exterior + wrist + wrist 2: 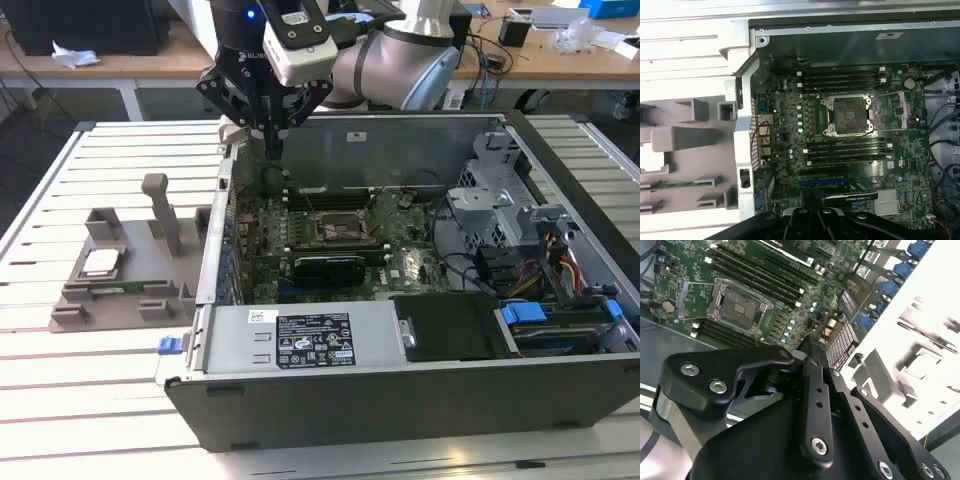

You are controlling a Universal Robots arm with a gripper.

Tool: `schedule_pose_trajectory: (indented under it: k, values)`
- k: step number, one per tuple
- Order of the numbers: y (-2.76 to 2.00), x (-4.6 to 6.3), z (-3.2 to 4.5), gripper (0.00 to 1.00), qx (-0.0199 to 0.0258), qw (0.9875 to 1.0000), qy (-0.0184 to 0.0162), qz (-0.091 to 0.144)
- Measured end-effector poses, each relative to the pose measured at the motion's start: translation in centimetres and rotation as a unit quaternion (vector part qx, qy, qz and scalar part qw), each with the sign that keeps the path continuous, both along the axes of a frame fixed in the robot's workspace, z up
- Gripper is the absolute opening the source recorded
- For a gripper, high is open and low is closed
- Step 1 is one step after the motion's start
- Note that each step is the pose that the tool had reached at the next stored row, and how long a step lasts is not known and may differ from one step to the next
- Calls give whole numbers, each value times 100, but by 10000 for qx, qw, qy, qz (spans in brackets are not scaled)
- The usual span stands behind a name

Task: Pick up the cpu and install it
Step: 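Reach for the cpu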

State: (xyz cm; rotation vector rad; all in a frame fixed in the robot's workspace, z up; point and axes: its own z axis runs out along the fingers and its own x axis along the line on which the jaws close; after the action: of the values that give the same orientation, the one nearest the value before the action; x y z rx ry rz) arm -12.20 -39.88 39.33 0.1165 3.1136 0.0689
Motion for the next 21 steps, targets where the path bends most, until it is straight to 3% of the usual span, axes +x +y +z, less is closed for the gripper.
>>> schedule_pose_trajectory:
  k: [4,10,16,21]
  values:
    - [0,-191,0,11,0,10000,0,0]
    - [0,-374,0,11,0,10000,0,-1]
    - [0,-728,0,11,-1,10000,0,-1]
    - [0,-888,0,11,0,10000,0,0]
